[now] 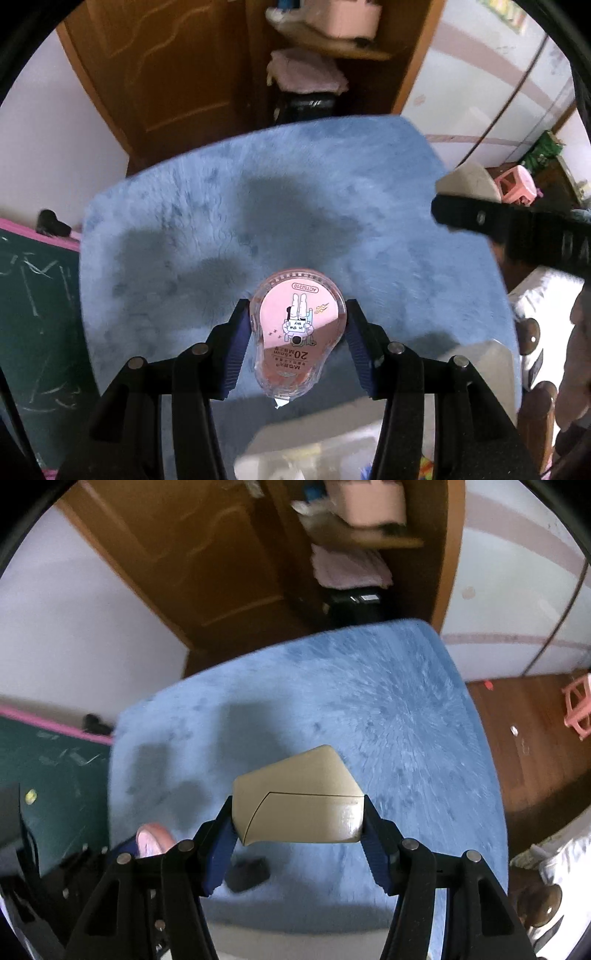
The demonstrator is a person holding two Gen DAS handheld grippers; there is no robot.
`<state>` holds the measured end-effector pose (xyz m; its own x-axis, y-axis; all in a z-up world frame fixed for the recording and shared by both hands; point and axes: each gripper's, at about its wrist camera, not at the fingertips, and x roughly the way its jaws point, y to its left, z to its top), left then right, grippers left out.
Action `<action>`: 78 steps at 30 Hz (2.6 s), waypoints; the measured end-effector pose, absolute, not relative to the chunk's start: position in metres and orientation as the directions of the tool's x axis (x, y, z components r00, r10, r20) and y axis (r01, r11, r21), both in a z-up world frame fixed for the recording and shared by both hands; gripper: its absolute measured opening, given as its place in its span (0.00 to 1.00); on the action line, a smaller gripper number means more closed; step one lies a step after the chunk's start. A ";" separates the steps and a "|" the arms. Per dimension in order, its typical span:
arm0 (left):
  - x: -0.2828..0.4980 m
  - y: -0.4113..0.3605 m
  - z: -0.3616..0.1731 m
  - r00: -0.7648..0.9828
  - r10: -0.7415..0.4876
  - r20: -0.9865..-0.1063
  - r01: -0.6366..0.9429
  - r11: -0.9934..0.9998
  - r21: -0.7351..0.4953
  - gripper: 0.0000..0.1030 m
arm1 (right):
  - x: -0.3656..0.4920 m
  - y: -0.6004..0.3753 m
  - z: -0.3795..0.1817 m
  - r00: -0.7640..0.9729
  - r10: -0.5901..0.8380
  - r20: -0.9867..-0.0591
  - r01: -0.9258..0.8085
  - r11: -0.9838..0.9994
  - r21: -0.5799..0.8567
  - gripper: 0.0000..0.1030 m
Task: Organize rigid objects
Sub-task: 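Lower the pink dispenser into the tray with the left tool while the right tool places the soap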
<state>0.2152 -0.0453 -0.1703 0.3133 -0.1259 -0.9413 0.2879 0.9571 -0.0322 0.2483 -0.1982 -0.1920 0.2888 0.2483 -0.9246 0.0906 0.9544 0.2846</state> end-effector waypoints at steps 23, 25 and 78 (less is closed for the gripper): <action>0.081 -0.041 -0.152 0.334 -0.083 -0.939 0.083 0.995 -0.058 0.52 | 0.039 -0.181 -0.146 0.352 0.220 -0.910 -0.197 0.968 0.157 0.60; 0.073 -0.044 -0.167 0.306 -0.077 -0.949 0.083 0.995 -0.054 0.52 | 0.028 -0.179 -0.158 0.330 0.204 -0.922 -0.195 0.970 0.145 0.60; 0.063 -0.049 -0.195 0.312 0.002 -0.950 0.057 0.998 0.021 0.74 | 0.015 -0.170 -0.219 0.239 0.204 -0.949 -0.131 0.976 0.176 0.70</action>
<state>0.0629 -0.0491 -0.1955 0.3122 0.0024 -0.9500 0.0573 0.9981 0.0213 0.0145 -0.1702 -0.2189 0.2393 0.2036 -0.9494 -0.1305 0.9756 0.1763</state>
